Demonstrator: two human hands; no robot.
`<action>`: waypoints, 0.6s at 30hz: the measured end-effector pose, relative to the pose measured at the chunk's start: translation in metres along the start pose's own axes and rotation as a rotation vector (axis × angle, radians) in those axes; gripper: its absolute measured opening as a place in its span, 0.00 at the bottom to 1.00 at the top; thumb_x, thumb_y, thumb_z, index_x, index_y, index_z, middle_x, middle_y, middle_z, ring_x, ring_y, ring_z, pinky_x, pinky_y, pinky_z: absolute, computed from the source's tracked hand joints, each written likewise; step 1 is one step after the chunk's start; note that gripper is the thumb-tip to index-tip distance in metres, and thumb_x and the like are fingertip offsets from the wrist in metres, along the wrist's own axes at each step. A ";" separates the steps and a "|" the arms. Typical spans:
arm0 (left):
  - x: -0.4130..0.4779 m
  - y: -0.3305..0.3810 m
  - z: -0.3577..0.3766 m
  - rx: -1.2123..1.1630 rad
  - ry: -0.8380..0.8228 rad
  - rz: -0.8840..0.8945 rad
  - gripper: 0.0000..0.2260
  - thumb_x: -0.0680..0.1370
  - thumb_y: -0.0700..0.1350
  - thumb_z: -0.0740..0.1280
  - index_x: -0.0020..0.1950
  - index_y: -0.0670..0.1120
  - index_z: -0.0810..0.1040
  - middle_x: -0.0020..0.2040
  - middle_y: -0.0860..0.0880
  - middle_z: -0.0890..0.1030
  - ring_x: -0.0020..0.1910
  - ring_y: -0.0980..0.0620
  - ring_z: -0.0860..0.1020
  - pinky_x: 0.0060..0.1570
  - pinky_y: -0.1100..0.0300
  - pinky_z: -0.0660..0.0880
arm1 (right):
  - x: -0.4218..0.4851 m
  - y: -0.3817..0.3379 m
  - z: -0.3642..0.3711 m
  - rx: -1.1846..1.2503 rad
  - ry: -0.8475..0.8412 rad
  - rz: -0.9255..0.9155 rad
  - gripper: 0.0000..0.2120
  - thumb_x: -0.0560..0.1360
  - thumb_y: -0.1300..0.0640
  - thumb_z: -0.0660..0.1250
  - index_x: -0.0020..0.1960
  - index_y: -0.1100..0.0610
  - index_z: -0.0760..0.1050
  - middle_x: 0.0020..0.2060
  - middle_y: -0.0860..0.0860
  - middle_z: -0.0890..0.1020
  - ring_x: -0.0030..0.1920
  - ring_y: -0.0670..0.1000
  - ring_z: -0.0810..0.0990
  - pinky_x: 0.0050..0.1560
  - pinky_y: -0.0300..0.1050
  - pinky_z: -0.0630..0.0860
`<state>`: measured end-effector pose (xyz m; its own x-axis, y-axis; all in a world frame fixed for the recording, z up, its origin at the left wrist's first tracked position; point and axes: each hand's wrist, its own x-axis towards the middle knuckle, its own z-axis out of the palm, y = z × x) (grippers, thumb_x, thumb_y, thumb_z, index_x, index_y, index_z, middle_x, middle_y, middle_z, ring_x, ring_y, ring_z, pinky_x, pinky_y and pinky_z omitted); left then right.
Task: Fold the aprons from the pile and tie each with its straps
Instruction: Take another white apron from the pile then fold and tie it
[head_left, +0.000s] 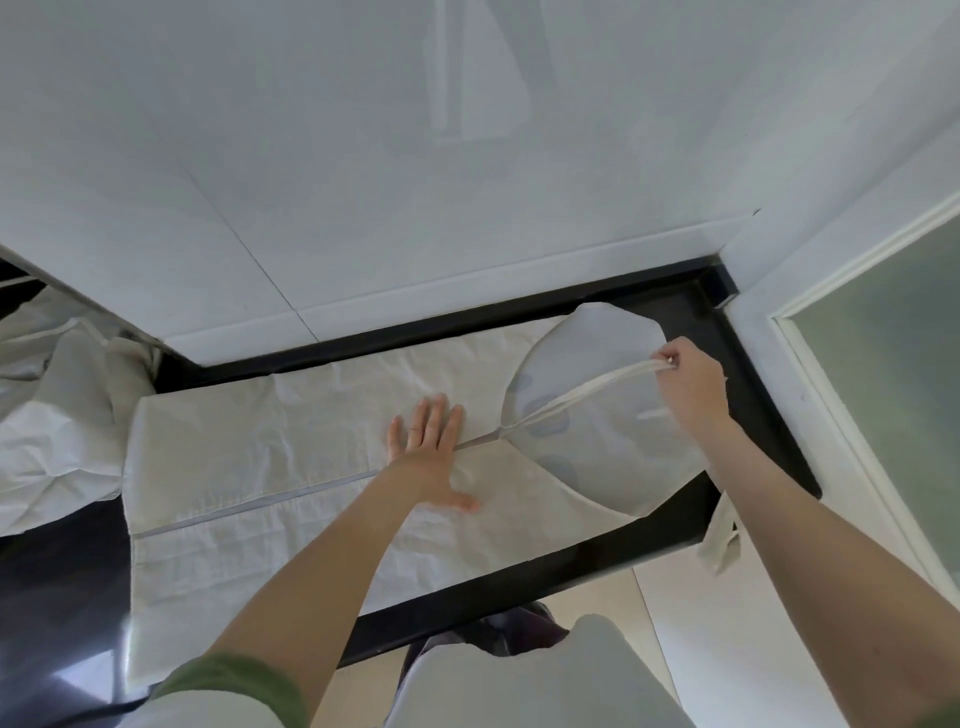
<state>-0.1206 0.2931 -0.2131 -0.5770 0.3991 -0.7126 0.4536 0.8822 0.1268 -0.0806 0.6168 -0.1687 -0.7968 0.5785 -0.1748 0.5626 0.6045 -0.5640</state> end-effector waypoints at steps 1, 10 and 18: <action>0.000 0.002 -0.002 0.014 -0.005 -0.017 0.59 0.67 0.69 0.69 0.74 0.49 0.25 0.72 0.46 0.22 0.71 0.45 0.23 0.70 0.38 0.30 | 0.005 0.003 -0.007 0.009 0.025 0.005 0.06 0.79 0.62 0.61 0.54 0.59 0.75 0.46 0.54 0.79 0.47 0.53 0.77 0.48 0.46 0.72; 0.009 0.051 -0.026 0.062 0.077 -0.061 0.50 0.72 0.69 0.62 0.77 0.49 0.31 0.76 0.43 0.28 0.74 0.41 0.28 0.69 0.36 0.30 | 0.040 0.011 -0.025 -0.280 0.150 0.100 0.28 0.74 0.60 0.68 0.71 0.58 0.62 0.65 0.58 0.68 0.65 0.60 0.66 0.65 0.57 0.62; 0.038 0.106 -0.026 0.059 0.128 0.164 0.44 0.75 0.67 0.58 0.77 0.52 0.31 0.75 0.45 0.26 0.74 0.44 0.27 0.69 0.39 0.31 | 0.013 0.070 -0.027 -0.289 -0.338 0.402 0.42 0.70 0.46 0.73 0.73 0.60 0.55 0.68 0.59 0.67 0.67 0.62 0.68 0.63 0.59 0.72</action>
<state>-0.1124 0.4086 -0.2089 -0.5726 0.5676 -0.5916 0.5849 0.7884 0.1903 -0.0458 0.6814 -0.1883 -0.5081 0.6148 -0.6032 0.8341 0.5259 -0.1666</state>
